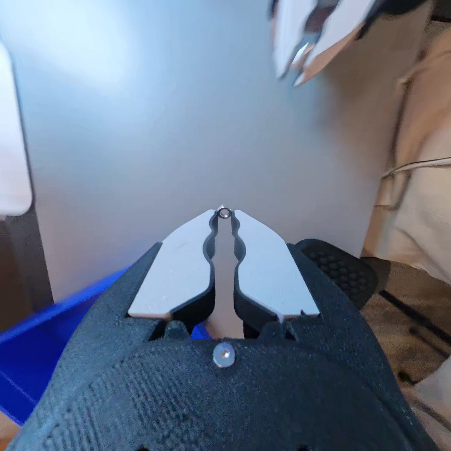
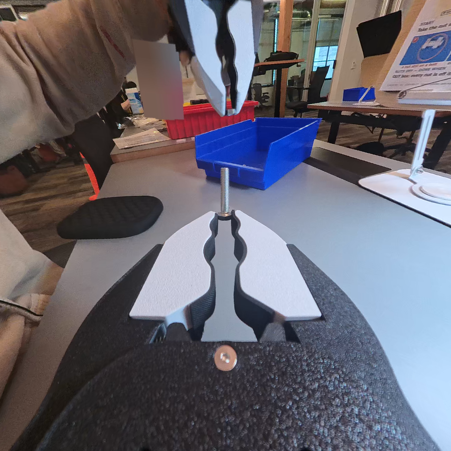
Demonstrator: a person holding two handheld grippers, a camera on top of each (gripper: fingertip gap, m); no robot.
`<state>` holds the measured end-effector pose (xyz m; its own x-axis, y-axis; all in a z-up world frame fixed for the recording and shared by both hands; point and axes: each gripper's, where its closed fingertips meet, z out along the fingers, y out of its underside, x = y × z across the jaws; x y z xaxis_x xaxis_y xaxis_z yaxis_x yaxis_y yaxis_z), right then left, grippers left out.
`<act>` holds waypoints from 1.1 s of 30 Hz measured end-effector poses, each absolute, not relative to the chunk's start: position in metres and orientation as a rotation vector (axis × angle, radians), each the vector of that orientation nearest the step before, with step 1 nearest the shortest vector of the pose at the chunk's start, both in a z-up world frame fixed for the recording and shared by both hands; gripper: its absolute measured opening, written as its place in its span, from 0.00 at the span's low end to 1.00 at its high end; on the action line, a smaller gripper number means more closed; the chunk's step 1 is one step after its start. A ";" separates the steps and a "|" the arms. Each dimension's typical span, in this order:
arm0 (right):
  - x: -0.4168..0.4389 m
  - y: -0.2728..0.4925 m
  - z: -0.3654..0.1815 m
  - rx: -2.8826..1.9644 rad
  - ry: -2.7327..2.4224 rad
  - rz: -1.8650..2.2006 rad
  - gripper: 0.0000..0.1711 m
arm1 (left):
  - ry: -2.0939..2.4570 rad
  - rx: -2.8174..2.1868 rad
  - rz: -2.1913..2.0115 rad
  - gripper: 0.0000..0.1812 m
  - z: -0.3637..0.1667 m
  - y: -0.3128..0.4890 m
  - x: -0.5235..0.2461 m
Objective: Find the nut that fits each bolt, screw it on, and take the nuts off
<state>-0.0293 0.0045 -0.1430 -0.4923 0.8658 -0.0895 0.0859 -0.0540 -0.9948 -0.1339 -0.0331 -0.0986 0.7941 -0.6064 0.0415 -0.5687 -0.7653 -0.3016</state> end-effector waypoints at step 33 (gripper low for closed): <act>-0.025 -0.006 -0.130 -0.980 -1.545 1.577 0.06 | 1.427 -2.639 -0.299 0.06 -0.104 0.007 -0.015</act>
<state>-0.0246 -0.0055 -0.1300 -0.4597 0.8873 -0.0383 0.0201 -0.0328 -0.9993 -0.0151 0.0075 -0.1039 0.5340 -0.8379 0.1131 -0.8129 -0.5456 -0.2038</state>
